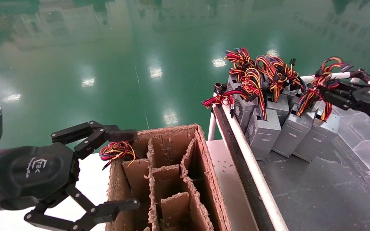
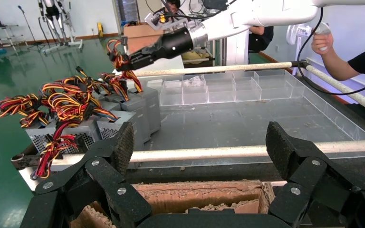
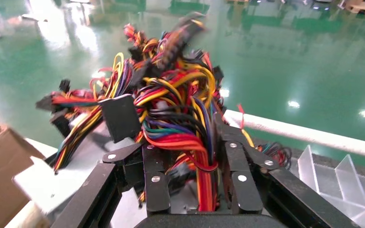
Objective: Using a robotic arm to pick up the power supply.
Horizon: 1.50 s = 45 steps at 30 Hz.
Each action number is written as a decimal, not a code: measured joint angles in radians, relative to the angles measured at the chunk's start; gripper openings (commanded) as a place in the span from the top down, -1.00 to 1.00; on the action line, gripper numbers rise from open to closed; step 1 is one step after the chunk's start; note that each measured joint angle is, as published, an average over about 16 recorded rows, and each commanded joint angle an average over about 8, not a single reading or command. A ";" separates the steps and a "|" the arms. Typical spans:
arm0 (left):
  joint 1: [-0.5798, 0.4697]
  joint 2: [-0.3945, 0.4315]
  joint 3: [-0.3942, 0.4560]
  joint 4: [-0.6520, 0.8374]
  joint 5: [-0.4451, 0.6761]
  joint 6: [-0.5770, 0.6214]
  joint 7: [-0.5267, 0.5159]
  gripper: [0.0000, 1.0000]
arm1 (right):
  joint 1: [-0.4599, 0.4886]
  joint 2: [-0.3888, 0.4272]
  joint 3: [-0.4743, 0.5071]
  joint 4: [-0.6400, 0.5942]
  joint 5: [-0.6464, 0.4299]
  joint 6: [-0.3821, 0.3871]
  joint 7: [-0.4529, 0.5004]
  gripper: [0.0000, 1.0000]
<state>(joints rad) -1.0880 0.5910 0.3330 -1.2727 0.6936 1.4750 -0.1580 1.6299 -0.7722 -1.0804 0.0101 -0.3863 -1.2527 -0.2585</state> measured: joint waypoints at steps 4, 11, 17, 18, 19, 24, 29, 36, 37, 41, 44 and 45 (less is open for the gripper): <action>0.000 0.000 0.000 0.000 0.000 0.000 0.000 -1.00 | -0.006 0.009 -0.002 0.000 -0.003 -0.013 -0.013 -1.00; 0.000 0.000 0.000 0.000 0.000 0.000 0.000 -1.00 | -0.015 0.026 0.002 0.000 0.002 -0.034 -0.038 -1.00; 0.000 0.000 0.000 0.000 0.000 0.000 0.000 -1.00 | -0.020 0.044 0.012 0.006 0.018 -0.072 -0.060 -1.00; 0.000 0.000 0.000 0.000 0.000 0.000 0.000 -1.00 | -0.021 0.047 0.016 0.007 0.023 -0.081 -0.066 -1.00; 0.000 0.000 0.000 0.000 0.000 0.000 0.000 -1.00 | -0.023 0.050 0.020 0.009 0.029 -0.091 -0.072 -1.00; 0.000 0.000 0.001 0.000 0.000 0.000 0.000 -1.00 | -0.040 0.063 0.052 0.022 0.075 -0.157 -0.117 -1.00; 0.000 0.000 0.001 0.000 0.000 0.000 0.000 -1.00 | -0.066 0.073 0.096 0.049 0.122 -0.225 -0.164 -1.00; 0.000 0.000 0.001 0.000 -0.001 0.000 0.000 -1.00 | -0.116 0.082 0.171 0.134 0.141 -0.281 -0.177 -1.00; 0.000 0.000 0.001 0.000 -0.001 0.000 0.001 -1.00 | -0.123 0.083 0.181 0.151 0.137 -0.284 -0.171 -1.00; 0.000 0.000 0.001 0.001 -0.001 0.000 0.001 -1.00 | -0.153 0.089 0.224 0.226 0.108 -0.285 -0.136 -1.00; 0.000 0.000 0.001 0.001 -0.001 0.000 0.001 -1.00 | -0.177 0.093 0.258 0.287 0.082 -0.283 -0.101 -1.00; 0.000 0.000 0.001 0.001 -0.001 0.000 0.001 -1.00 | -0.185 0.094 0.269 0.308 0.073 -0.282 -0.090 -1.00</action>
<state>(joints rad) -1.0882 0.5907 0.3339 -1.2720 0.6930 1.4747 -0.1574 1.4453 -0.6779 -0.8109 0.3182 -0.3136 -1.5346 -0.3484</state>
